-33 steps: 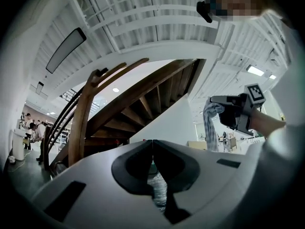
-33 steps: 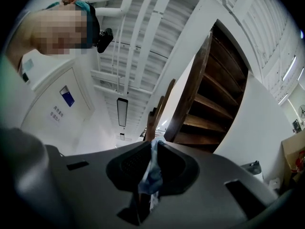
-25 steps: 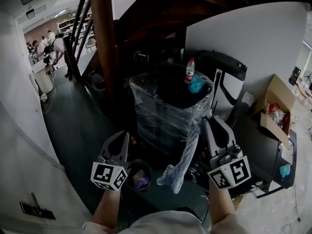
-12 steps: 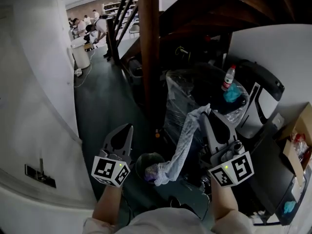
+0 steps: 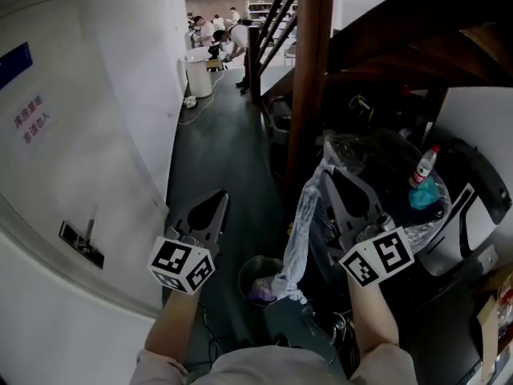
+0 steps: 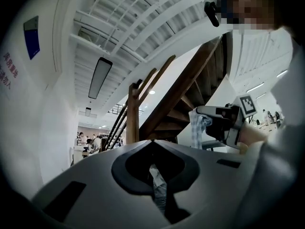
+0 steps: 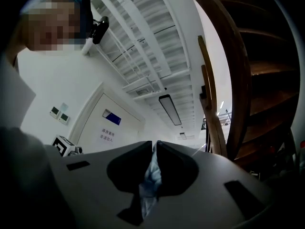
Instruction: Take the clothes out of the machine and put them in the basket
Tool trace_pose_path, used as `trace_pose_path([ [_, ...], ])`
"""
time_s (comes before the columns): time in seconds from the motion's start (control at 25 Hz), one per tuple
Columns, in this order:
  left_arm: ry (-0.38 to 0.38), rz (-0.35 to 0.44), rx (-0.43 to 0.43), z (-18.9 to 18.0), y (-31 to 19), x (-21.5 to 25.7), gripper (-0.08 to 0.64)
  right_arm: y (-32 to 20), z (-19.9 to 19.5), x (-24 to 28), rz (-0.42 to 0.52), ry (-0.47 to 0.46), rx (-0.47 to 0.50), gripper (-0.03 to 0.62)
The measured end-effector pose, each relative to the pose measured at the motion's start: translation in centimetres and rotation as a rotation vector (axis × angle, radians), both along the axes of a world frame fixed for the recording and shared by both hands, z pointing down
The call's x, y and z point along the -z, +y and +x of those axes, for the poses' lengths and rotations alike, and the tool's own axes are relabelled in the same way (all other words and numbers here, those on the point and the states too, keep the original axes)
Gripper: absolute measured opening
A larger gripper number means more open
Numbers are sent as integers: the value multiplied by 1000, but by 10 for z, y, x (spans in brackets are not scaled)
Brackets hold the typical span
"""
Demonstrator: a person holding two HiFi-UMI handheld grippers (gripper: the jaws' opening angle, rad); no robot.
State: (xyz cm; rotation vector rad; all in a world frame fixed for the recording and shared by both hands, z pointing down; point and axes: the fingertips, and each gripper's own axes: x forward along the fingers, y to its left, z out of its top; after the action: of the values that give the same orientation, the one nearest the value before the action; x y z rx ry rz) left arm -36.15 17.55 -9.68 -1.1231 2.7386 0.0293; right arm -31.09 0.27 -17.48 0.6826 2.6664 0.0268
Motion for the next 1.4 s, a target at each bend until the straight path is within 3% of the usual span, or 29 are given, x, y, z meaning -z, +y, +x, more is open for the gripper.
trace_pose_path([
  [0.28,-22,-44,107,-10,7,25,20,4,-43,-8,16,55,75,12],
  [0.6,8,-56,147,-22,1,11,20,-4,-74,-1,-11,71,121,9],
  [1.4,-78,-89,178,-72,34,61,20,36,-119,130,-57,-65,197,11],
])
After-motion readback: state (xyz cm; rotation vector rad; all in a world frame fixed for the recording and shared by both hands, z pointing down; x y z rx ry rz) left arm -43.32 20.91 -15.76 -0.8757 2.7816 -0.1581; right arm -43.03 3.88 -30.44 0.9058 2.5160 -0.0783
